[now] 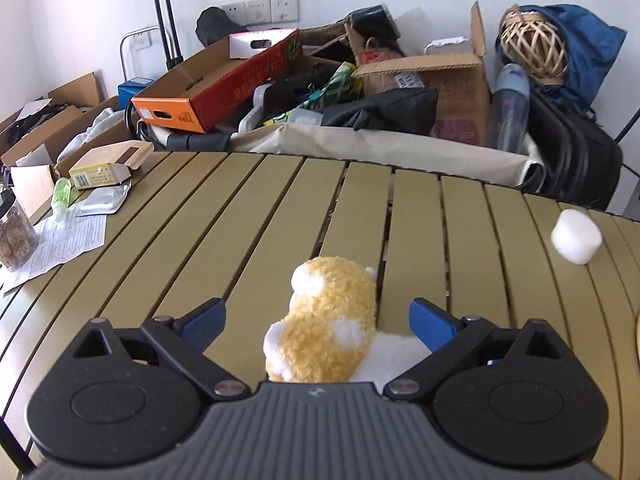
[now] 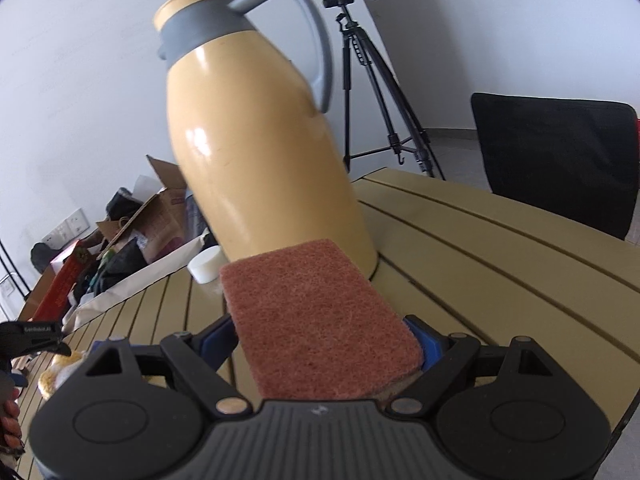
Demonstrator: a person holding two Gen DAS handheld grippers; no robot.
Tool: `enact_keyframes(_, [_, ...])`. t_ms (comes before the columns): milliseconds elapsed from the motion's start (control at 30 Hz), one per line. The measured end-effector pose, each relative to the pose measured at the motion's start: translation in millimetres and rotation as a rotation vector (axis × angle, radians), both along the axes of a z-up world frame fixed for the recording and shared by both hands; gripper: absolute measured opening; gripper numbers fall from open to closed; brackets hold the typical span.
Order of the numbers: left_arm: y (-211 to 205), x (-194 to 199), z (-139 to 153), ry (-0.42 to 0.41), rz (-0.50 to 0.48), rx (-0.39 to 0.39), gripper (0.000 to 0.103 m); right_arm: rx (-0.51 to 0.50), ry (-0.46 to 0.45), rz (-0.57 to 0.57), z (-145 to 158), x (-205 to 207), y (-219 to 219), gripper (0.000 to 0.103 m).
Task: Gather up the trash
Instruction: 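Carry the scouring pad and sheep plush off the table down toward the black bin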
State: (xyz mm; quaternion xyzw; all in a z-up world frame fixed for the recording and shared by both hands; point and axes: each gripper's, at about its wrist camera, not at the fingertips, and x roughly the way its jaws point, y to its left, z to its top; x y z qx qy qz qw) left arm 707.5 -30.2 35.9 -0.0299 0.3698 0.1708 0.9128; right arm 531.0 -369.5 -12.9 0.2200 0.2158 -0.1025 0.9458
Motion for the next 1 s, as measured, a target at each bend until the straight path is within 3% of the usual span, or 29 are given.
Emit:
enact_keyframes(167, [6, 9, -10, 0.017, 0.027, -0.022, 0.094, 0.013, 0.008, -0.024, -6, 1, -9, 0.088])
enact_keyframes(300, [7, 16, -20, 0.049, 0.031, -0.044, 0.08, 0.005, 0.009, -0.019, -7, 2, -9, 0.088])
enact_keyframes(367, [10, 16, -23, 0.053, 0.037, -0.062, 0.078, 0.003, 0.009, -0.017, -7, 2, -8, 0.088])
enact_keyframes(467, [11, 15, -24, 0.051, 0.029, -0.092, 0.063, 0.003, 0.01, -0.013, -5, 4, -6, 0.088])
enact_keyframes(1000, [25, -24, -11, -0.04, 0.046, -0.14, 0.054, 0.013, -0.013, 0.03, 1, 2, 5, 0.088])
